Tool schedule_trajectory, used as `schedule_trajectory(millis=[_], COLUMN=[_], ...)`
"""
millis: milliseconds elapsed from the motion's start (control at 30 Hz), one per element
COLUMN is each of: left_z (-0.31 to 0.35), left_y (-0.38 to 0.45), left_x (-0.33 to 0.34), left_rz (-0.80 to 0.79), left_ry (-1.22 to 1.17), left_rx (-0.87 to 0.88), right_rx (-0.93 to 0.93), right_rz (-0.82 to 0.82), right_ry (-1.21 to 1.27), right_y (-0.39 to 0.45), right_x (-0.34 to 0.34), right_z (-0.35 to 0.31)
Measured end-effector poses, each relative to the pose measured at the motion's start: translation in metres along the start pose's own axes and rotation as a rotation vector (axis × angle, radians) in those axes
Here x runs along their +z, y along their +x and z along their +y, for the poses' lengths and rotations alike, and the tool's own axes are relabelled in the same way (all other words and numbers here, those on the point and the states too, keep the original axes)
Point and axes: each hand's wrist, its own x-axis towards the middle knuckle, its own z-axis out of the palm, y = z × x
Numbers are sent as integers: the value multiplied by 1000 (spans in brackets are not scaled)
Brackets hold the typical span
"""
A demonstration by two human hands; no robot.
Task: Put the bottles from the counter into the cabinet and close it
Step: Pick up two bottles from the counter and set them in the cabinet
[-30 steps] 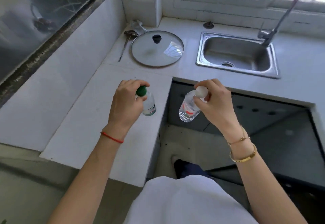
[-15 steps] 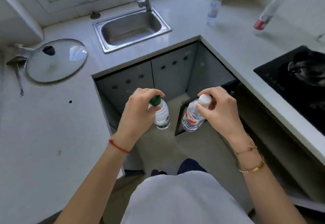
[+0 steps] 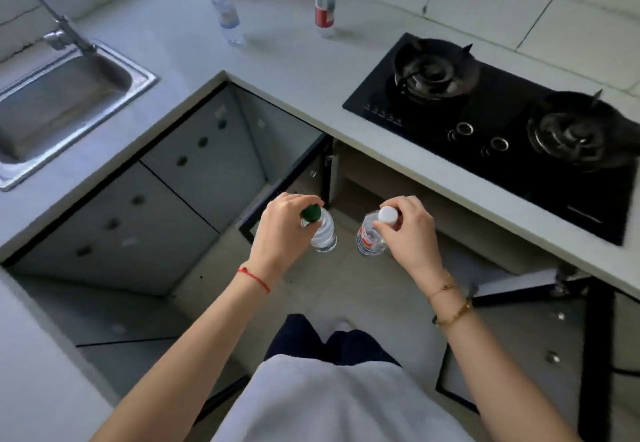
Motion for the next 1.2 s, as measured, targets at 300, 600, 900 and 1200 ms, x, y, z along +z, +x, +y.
schedule_trajectory(millis=[300, 600, 900, 1200], left_z=[-42, -145, -258, -321], left_y=[86, 164, 234, 277], left_x=[149, 341, 517, 616], left_rz=[-198, -279, -336, -377], left_ry=[34, -13, -4, -13], left_rx=[44, -77, -60, 12], right_rx=[248, 431, 424, 403], right_rz=[-28, 24, 41, 45], right_ry=[-4, 49, -11, -128], right_y=[74, 164, 240, 277], right_x=[71, 214, 352, 434], right_z=[114, 263, 398, 470])
